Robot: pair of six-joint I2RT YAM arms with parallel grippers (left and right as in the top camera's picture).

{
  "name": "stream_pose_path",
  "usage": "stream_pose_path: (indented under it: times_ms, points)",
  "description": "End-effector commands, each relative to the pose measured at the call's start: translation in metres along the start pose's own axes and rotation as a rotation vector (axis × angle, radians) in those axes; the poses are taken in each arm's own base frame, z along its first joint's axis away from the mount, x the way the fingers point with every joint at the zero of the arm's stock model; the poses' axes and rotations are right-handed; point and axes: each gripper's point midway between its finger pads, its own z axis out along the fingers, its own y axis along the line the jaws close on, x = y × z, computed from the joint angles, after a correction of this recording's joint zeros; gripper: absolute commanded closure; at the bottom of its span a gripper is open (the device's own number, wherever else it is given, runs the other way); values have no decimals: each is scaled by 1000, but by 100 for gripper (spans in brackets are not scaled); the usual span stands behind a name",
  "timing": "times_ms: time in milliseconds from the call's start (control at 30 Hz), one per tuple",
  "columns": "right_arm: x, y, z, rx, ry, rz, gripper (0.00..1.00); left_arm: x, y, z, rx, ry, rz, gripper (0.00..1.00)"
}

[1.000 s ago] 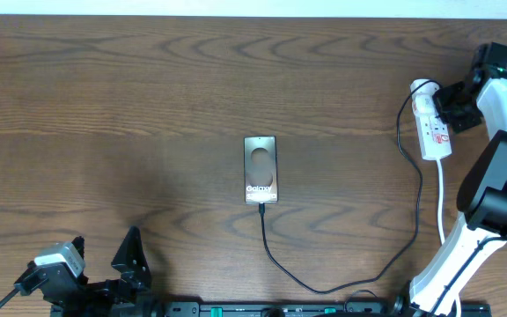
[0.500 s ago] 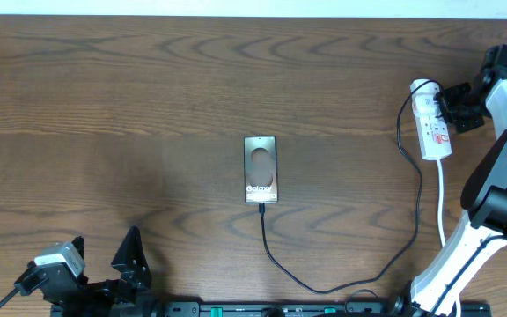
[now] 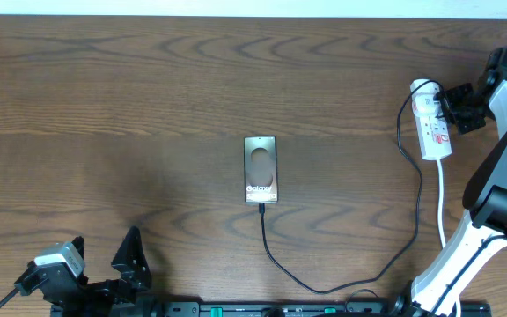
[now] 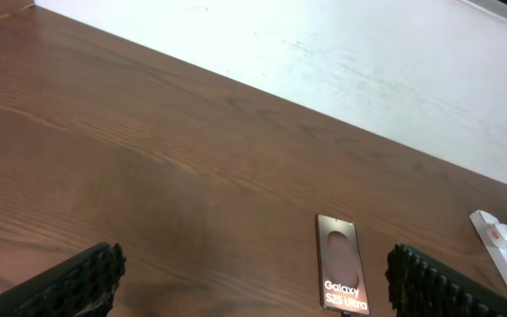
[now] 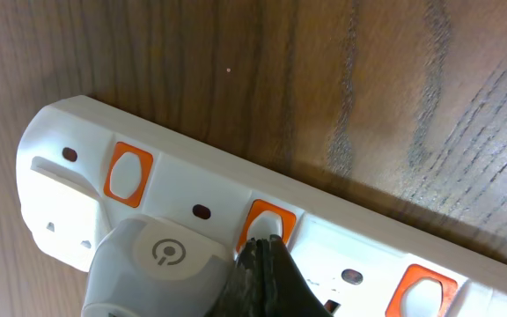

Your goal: Plug charger to phone and switch on socket

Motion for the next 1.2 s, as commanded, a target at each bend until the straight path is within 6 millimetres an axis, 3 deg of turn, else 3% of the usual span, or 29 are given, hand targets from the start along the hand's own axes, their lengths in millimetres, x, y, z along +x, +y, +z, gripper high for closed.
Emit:
stream_pose_path:
  times_ms: [0,500,700,967,1100,1167]
  points:
    - [56,-7,57,-1,241,-11,99,-3,2,-3,-10,-16,2,3]
    - [70,-16,54,25,300,-110,99,-3,1,-3,-10,-16,2,3]
    - [56,-32,39,128,209,-130,99,-3,2,-3,-10,-16,2,3]
    - [14,-41,-28,260,-80,-130,99,-3,2,-3,-10,-16,2,3]
    - [7,-36,-63,249,-162,-137,99,-3,2,-3,-10,-16,2,3]
    - [6,-28,-93,209,-209,-139,99,-3,2,-3,-10,-16,2,3]
